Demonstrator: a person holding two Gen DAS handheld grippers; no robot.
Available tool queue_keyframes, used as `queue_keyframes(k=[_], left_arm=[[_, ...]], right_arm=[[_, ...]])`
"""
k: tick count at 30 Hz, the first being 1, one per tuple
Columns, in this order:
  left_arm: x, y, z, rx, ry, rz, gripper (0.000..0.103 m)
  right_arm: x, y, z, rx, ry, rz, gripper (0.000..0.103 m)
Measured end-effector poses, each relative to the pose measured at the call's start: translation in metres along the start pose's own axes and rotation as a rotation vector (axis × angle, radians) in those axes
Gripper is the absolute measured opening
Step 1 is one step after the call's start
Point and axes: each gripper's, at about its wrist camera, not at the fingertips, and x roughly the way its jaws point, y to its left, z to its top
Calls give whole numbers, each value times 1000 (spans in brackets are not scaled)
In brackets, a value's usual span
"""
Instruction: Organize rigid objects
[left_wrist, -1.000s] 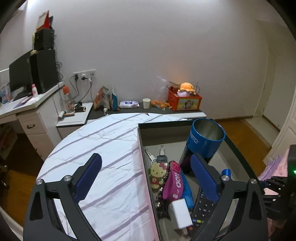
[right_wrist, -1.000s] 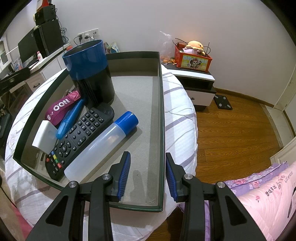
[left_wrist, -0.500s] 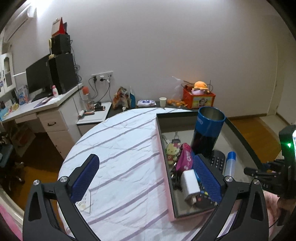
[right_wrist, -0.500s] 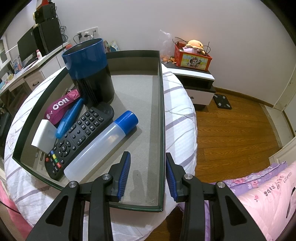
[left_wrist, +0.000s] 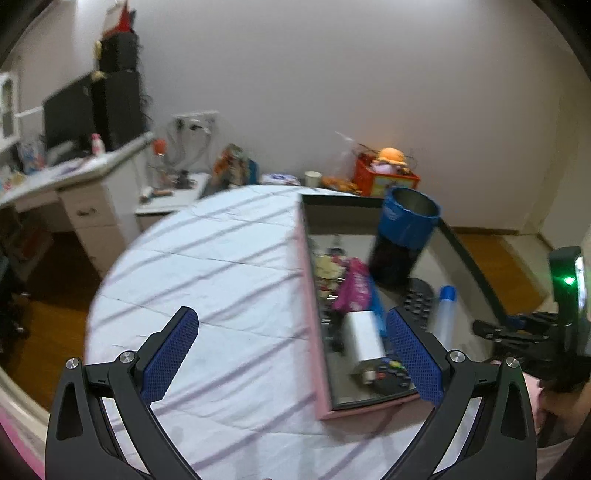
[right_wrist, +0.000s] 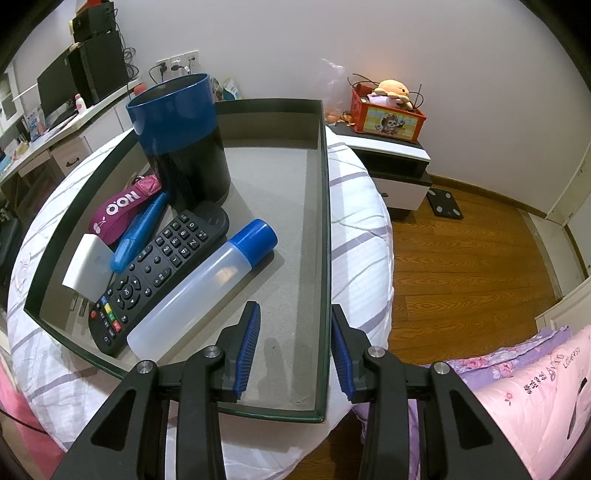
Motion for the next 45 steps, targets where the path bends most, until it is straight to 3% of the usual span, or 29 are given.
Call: queue_keyframes(k=[7, 12, 14, 16, 19, 21, 26, 45], left_arm=[[43, -9, -11, 23, 134, 19, 99], [59, -1, -17, 26, 198, 39, 61], [63, 1, -19, 34, 213, 8, 55], [62, 2, -21, 30, 215, -53, 40], [59, -7, -23, 55, 203, -79, 21], [57, -11, -25, 76, 200, -82, 17], [52, -9, -32, 71, 206, -92, 16], [18, 33, -47, 70, 203, 62, 15]], right_arm=[[0, 0, 0, 0, -1, 1, 39], [0, 0, 0, 1, -1, 0, 39], [0, 0, 0, -1, -1, -1, 39], [-1, 1, 1, -4, -2, -3, 39], [-1, 3, 1, -10, -4, -7, 39], [-2, 4, 1, -15, -8, -8, 39], [-4, 7, -1, -28, -19, -2, 39], [-2, 65, 4, -105, -16, 65, 39]])
